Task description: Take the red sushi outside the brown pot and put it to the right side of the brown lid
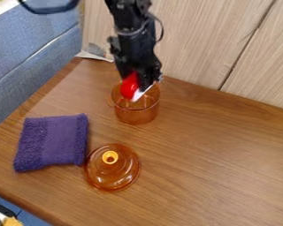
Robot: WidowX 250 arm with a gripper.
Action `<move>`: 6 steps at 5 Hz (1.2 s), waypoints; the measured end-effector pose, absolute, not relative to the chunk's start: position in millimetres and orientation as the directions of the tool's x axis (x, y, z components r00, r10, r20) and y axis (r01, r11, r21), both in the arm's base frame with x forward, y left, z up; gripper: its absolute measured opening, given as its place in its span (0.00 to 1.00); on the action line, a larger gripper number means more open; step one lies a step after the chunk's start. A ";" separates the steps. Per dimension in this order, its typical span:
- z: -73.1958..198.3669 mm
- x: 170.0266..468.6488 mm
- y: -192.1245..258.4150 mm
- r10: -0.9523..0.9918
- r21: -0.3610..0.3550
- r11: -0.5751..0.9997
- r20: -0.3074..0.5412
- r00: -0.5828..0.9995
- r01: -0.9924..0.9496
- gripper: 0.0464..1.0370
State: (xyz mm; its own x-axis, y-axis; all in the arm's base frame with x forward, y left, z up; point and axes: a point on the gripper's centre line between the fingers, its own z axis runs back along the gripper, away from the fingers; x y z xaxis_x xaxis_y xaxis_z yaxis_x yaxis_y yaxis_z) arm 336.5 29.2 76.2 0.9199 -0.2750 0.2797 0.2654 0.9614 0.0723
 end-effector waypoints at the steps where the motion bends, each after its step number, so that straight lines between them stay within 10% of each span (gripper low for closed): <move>1: 78.1 309.5 7.7 -0.327 0.047 0.944 0.273 0.905 0.327 0.52; 6: 2.1 235.9 -54.9 -0.584 0.024 0.810 0.108 0.804 0.585 0.52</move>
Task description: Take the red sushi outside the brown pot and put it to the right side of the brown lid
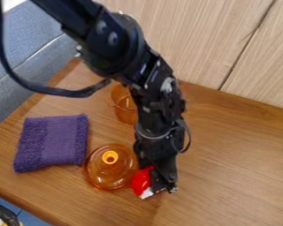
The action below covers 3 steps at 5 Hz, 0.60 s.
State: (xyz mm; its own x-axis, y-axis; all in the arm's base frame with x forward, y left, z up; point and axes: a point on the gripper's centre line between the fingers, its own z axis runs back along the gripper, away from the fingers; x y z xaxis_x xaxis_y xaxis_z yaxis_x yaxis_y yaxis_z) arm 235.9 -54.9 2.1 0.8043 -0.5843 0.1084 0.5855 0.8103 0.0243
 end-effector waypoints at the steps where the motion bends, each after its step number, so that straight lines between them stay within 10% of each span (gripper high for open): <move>1: 1.6 239.0 -55.6 -0.592 0.022 0.804 0.106 0.799 0.594 0.60; 2: 0.6 236.1 -49.7 -0.547 -0.014 0.835 0.097 0.832 0.550 0.89; 3: 16.7 239.4 -49.4 -0.539 0.012 0.840 0.142 0.830 0.543 0.97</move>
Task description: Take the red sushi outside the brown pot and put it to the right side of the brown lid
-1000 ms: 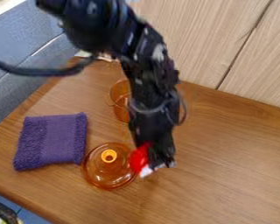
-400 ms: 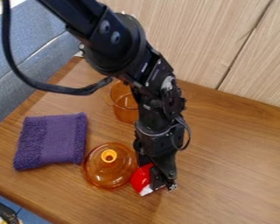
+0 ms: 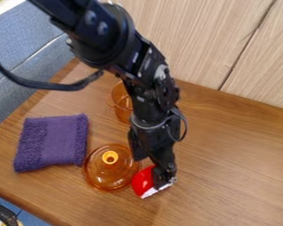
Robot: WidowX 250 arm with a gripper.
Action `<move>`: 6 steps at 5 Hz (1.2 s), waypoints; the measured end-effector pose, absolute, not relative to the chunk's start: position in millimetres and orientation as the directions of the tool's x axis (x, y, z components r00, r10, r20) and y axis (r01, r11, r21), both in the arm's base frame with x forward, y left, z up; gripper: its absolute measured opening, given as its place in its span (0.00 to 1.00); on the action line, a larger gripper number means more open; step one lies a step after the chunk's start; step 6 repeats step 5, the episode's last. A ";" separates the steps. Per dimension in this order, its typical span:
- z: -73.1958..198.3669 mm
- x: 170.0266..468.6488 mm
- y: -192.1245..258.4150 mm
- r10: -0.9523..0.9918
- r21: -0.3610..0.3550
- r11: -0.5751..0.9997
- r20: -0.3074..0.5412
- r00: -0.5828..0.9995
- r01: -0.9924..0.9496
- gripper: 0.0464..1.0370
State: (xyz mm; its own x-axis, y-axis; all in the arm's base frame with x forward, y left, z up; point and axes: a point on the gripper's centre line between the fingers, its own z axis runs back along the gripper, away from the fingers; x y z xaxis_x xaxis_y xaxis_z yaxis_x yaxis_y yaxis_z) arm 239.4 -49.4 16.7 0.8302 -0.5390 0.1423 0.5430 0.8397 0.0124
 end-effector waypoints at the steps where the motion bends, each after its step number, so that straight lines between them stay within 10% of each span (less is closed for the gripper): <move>1: 23.1 237.5 -49.6 -0.539 0.013 0.839 0.159 0.827 0.544 0.97; 6: 86.7 240.9 -29.7 -0.479 0.021 0.866 0.319 0.818 0.499 0.96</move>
